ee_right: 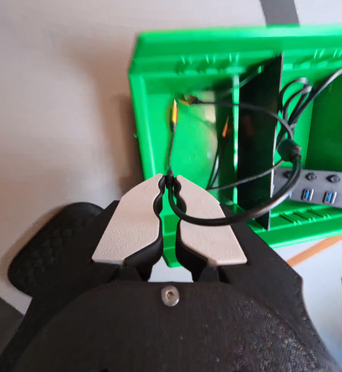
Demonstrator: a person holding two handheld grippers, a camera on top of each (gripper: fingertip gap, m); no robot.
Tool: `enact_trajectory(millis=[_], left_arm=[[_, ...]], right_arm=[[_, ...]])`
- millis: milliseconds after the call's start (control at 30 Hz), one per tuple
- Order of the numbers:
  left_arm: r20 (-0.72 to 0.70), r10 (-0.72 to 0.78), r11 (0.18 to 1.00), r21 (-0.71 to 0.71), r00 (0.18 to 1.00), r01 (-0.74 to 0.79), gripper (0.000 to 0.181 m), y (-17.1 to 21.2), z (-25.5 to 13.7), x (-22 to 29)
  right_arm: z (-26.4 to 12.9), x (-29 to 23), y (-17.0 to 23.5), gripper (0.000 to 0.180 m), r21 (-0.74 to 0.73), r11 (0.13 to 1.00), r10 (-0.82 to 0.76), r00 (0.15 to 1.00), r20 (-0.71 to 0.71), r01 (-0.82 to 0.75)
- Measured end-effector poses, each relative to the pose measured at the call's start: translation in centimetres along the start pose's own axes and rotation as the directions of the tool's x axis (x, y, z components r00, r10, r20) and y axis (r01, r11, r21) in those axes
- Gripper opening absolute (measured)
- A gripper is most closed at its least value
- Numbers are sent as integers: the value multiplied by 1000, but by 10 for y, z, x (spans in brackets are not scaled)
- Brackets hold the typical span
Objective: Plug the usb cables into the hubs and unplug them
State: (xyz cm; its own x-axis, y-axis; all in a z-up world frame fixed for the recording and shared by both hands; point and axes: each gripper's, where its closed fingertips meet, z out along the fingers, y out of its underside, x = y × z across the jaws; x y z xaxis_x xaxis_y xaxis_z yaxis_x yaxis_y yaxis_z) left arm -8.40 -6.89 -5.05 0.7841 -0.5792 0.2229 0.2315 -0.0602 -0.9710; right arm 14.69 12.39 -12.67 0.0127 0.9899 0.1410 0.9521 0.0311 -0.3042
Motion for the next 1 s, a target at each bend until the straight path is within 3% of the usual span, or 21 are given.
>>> enact_trajectory(millis=[167, 267, 433, 600, 767, 900, 1000], left_arm=[[-9, 3, 1000, -21, 1000, -3, 12, 6, 3, 2], [-18, -2, 1000, -31, 1000, 1, 12, 9, 4, 3], [-26, -11, 999, -46, 1000, 10, 12, 14, 7, 4], [-34, -18, 998, -56, 999, 16, 12, 18, 9, 6], [-48, -32, 998, -47, 998, 30, 12, 19, 11, 8], [-92, -79, 997, -18, 993, 77, 12, 17, 12, 16], [-152, -153, 988, 9, 976, 157, 12, 17, 15, 27]], right_arm=[[28, 24, 36, 8, -281, 959, -43, 997, -57, 26], [33, 31, 34, 10, -270, 963, -48, 994, -96, 21], [18, 32, 10, 30, -84, 996, -1, 990, -143, -11], [-6, 3, -38, 30, 250, 968, 22, 994, -106, 5], [-27, -83, -92, 24, 577, 816, -83, 984, 157, -24], [-32, -151, -129, 23, 737, 666, -212, 919, 332, -113], [-34, -186, -155, 24, 824, 531, -267, 884, 383, -197]])
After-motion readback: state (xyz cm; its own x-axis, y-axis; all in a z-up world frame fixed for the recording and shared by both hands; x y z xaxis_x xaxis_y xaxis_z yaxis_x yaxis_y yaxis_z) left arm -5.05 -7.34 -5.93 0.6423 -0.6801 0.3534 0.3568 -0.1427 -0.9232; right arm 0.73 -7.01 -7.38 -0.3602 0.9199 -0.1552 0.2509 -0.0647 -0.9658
